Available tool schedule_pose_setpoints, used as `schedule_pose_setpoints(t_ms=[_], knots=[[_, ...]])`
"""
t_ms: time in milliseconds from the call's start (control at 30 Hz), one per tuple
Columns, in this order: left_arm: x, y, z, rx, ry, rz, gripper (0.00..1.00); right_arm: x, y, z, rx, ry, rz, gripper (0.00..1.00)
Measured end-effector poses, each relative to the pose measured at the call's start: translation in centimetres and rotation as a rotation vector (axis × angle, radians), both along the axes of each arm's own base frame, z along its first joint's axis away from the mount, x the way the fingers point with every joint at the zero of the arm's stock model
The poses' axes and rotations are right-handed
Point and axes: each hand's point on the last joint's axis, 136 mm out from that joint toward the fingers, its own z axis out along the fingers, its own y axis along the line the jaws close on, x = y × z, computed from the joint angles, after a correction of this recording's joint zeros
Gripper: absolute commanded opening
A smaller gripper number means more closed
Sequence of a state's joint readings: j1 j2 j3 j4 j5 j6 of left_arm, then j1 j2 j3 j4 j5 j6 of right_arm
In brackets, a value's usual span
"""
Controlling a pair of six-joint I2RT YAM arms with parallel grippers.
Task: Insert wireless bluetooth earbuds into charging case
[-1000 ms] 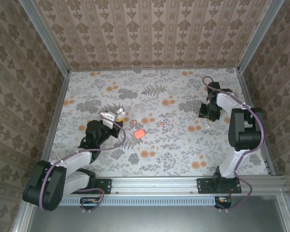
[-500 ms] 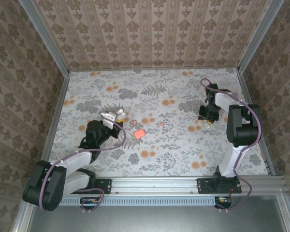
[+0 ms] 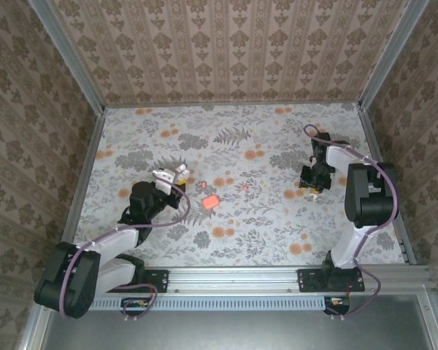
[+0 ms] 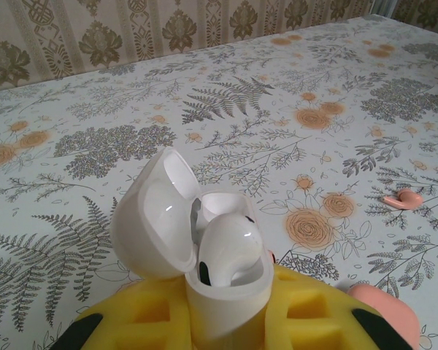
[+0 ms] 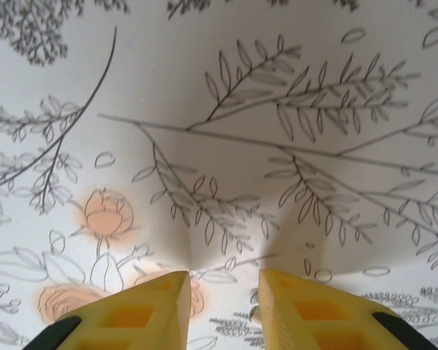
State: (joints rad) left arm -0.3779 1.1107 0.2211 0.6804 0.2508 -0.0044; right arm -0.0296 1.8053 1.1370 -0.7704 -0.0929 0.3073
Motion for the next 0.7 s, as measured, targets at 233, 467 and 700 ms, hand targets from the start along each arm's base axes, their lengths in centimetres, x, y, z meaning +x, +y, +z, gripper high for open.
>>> schedule_pose_setpoints(t_ms=[233,467,700], knots=[[0.0,0.0,0.0,0.0,0.0,0.0,0.02,-1.2,1.2,0.4,0.044,0.007,0.033,0.28],[0.0,0.0,0.0,0.0,0.0,0.0,0.01,-2.6,1.5,1.2,0.051,0.018,0.041,0.32],[0.0,0.0,0.0,0.0,0.0,-0.001,0.01,-2.5,0.9,4.3,0.017,-0.047,0.017,0.4]])
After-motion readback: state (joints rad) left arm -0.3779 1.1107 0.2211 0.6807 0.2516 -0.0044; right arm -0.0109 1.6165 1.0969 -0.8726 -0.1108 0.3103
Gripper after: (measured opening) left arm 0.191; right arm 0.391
